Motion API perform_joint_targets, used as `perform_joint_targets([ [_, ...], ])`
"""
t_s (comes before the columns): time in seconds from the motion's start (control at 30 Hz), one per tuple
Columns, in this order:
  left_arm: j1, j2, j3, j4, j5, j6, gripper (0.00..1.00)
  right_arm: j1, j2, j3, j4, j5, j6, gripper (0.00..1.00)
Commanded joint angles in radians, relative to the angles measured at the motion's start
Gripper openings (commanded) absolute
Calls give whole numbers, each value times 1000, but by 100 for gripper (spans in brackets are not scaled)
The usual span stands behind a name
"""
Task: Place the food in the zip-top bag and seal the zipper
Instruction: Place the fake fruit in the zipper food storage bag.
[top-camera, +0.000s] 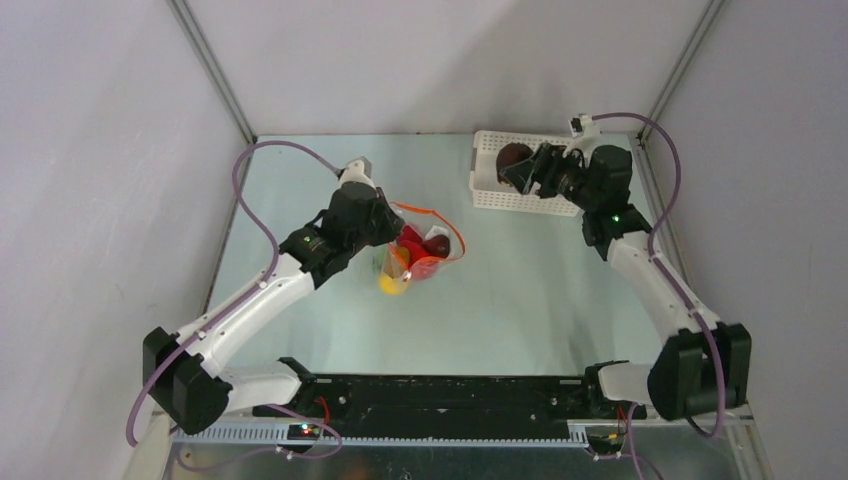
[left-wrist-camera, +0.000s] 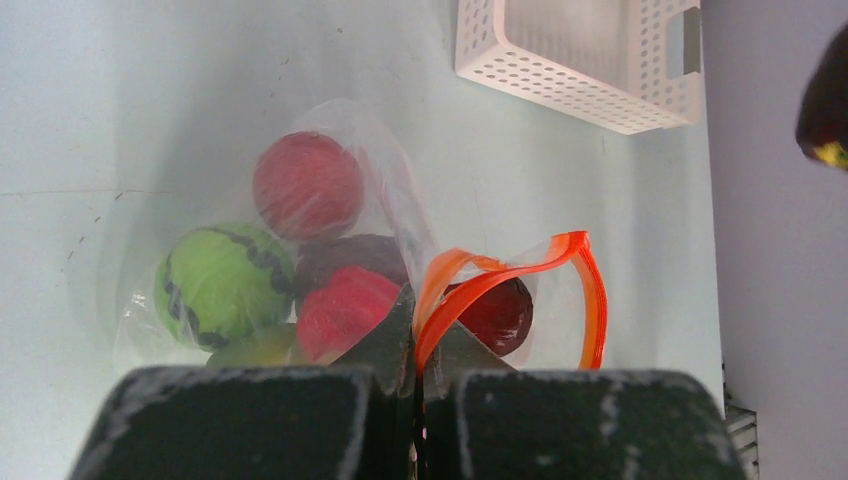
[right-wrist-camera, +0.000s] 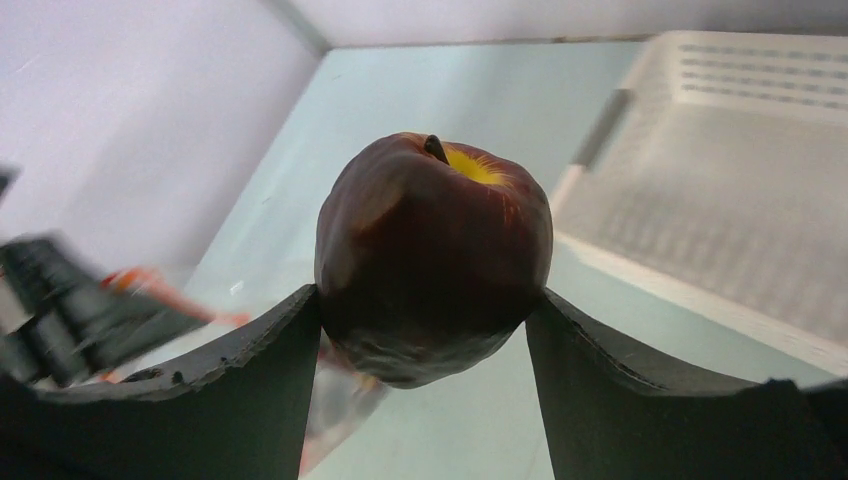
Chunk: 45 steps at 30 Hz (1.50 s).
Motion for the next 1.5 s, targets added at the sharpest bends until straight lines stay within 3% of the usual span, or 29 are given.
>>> perform_joint_targets([
  [0.0,6,-1,28,82,31,0,0,80,-121,-10,-63,-267,-107,28],
  [0.2,7,-11,-3,105,59,-14,0,308,-212,-14,-171,-320,-213,29],
  [0.37,6,-32,-21,113,82,-18,0,416,-191,-39,-143,-307,-191,30],
  [1.0,-3,-119,-98,155,143,-49,0,586,-42,-38,-182,87,-259,38],
  [1.17,-3,-122,-101,154,142,-55,0,622,-40,-28,-236,155,-298,51],
  [1.3,-3,-123,-102,156,146,-55,0,633,-47,-25,-266,174,-302,74],
  [1.47,-5,-126,-102,157,160,-52,0,642,-54,-17,-271,228,-292,84],
])
